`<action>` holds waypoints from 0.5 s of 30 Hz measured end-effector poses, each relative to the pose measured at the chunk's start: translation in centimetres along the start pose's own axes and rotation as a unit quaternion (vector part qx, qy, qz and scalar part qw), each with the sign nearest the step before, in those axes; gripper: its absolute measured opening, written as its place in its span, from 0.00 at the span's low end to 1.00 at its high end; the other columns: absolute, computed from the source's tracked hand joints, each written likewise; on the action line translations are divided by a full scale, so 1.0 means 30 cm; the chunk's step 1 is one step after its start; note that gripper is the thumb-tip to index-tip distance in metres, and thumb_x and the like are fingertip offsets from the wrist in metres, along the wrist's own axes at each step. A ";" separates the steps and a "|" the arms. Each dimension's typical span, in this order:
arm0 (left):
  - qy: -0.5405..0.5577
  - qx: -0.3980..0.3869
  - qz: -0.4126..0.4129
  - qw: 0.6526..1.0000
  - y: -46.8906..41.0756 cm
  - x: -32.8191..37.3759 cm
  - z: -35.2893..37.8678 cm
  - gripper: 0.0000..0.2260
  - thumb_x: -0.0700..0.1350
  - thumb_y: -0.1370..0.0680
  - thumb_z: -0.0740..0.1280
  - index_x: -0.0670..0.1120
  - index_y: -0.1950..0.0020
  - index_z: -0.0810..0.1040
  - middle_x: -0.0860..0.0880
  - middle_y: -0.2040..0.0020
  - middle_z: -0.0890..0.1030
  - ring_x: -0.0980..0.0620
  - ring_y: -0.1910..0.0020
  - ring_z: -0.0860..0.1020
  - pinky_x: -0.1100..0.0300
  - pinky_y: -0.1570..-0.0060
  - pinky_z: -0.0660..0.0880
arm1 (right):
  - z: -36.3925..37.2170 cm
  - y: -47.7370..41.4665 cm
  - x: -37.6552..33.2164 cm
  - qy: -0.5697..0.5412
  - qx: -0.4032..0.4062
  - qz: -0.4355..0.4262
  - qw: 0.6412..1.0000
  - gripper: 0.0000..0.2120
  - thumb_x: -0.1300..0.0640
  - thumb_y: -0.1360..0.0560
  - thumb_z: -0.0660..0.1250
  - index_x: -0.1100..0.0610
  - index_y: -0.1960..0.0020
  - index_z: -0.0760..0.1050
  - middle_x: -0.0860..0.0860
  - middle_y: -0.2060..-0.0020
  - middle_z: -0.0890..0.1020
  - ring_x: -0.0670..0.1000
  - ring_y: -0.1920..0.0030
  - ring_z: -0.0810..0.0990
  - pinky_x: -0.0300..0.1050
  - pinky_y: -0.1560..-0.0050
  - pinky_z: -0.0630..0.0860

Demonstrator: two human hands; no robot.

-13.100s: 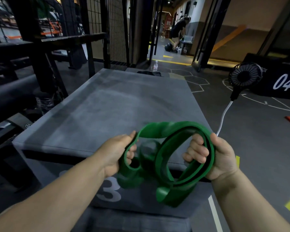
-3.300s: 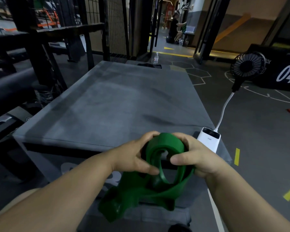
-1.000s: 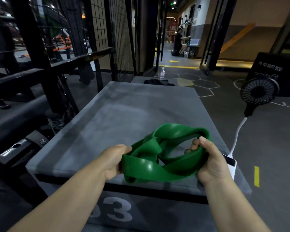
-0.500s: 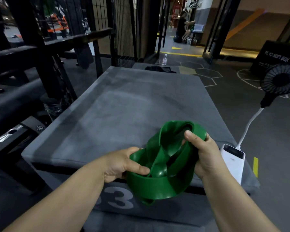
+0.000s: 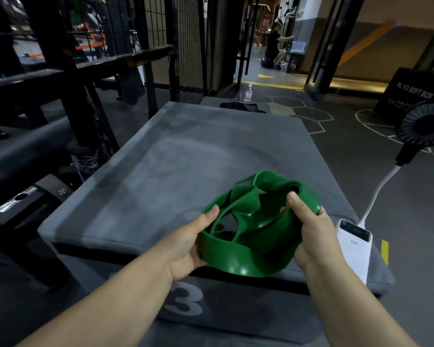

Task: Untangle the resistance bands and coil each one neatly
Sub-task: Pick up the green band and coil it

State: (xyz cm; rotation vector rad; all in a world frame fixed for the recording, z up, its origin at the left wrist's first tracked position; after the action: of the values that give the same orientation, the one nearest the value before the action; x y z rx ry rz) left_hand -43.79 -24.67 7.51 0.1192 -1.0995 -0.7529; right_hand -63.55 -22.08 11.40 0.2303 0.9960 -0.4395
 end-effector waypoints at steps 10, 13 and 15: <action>0.119 0.004 0.039 0.992 -0.003 0.047 -0.014 0.16 0.38 0.34 0.70 0.36 0.46 0.80 0.39 0.55 0.84 0.44 0.61 0.84 0.51 0.66 0.82 | -0.048 -0.012 0.028 -0.027 0.057 0.055 0.996 0.14 0.54 0.38 0.75 0.55 0.53 0.80 0.53 0.63 0.85 0.54 0.59 0.84 0.47 0.60 0.81; 0.102 -0.001 0.030 0.994 -0.001 0.037 -0.003 0.21 0.39 0.36 0.71 0.37 0.43 0.80 0.39 0.52 0.83 0.44 0.60 0.84 0.47 0.59 0.82 | -0.055 -0.010 0.027 -0.030 0.073 0.064 0.995 0.16 0.54 0.38 0.75 0.57 0.51 0.81 0.54 0.59 0.86 0.55 0.58 0.85 0.50 0.57 0.81; 0.107 -0.001 0.034 0.994 -0.001 0.038 0.000 0.23 0.41 0.36 0.72 0.38 0.42 0.79 0.40 0.50 0.83 0.45 0.59 0.84 0.46 0.56 0.81 | -0.064 -0.009 0.032 -0.036 0.080 0.075 0.993 0.21 0.52 0.37 0.74 0.58 0.45 0.81 0.57 0.54 0.86 0.57 0.53 0.85 0.53 0.53 0.81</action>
State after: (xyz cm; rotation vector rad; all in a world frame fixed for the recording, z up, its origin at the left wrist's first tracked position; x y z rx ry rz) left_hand -43.56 -25.38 8.35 0.1563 -0.8951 -0.6643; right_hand -64.68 -21.83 9.58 0.4282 0.8676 -0.3879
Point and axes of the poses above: each hand's wrist, its own y-axis away from the middle knuckle, its own z-axis out of the palm, x = y × z, the point moved 8 cm from there along -y, towards the middle knuckle
